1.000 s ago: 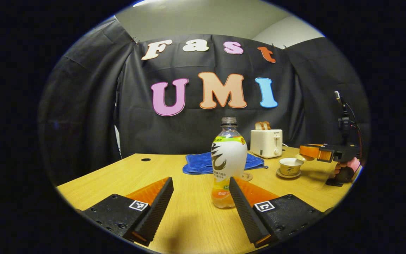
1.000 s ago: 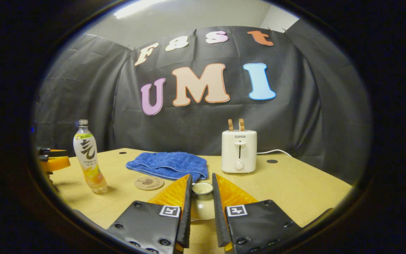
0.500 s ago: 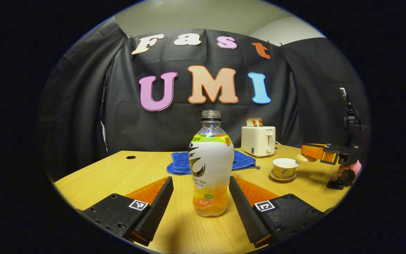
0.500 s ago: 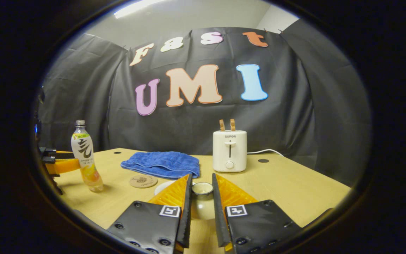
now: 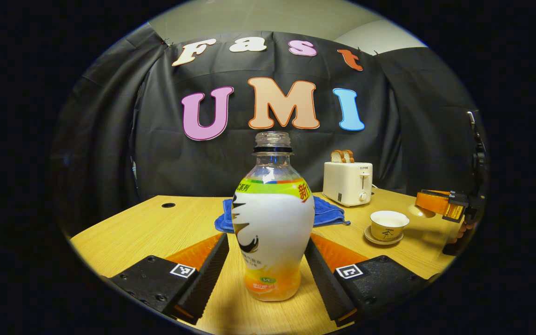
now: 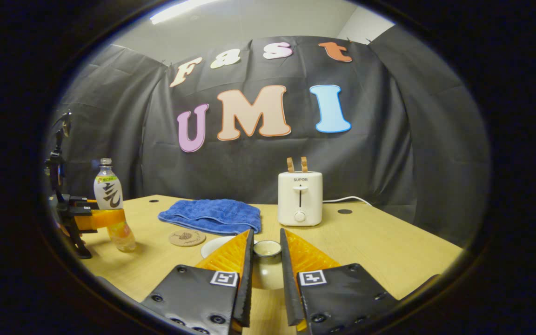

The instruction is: Open the teacup lid with one hand, grasp the water bottle and pour water into the teacup with the other hand; after pouring, place the water bottle on the coaster and then close the teacup lid.

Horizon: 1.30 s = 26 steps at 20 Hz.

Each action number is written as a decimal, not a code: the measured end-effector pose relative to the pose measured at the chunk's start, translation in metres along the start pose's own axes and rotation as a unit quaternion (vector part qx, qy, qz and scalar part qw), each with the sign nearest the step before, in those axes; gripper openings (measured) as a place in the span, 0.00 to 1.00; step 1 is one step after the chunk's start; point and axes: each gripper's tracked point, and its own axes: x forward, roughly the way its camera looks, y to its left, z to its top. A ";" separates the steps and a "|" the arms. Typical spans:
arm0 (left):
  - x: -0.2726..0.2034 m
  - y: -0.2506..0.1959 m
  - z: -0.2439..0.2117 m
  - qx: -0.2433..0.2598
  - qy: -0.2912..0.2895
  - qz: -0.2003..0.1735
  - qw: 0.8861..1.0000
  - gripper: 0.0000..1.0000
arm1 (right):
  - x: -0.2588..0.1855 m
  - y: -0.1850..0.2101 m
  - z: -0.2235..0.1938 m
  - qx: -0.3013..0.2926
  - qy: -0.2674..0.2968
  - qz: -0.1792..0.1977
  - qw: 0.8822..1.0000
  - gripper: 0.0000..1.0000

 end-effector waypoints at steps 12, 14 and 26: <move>0.008 0.000 -0.004 0.021 0.018 0.026 0.999 0.60 | -0.004 -0.006 0.001 0.000 -0.001 -0.001 1.000 0.32; 0.006 0.004 -0.004 0.048 0.026 0.037 0.998 0.59 | -0.004 -0.008 0.001 0.000 -0.001 -0.003 1.000 0.32; 0.036 -0.013 0.056 0.343 0.010 0.045 0.938 0.59 | -0.004 -0.031 0.001 0.000 0.000 -0.026 1.000 0.32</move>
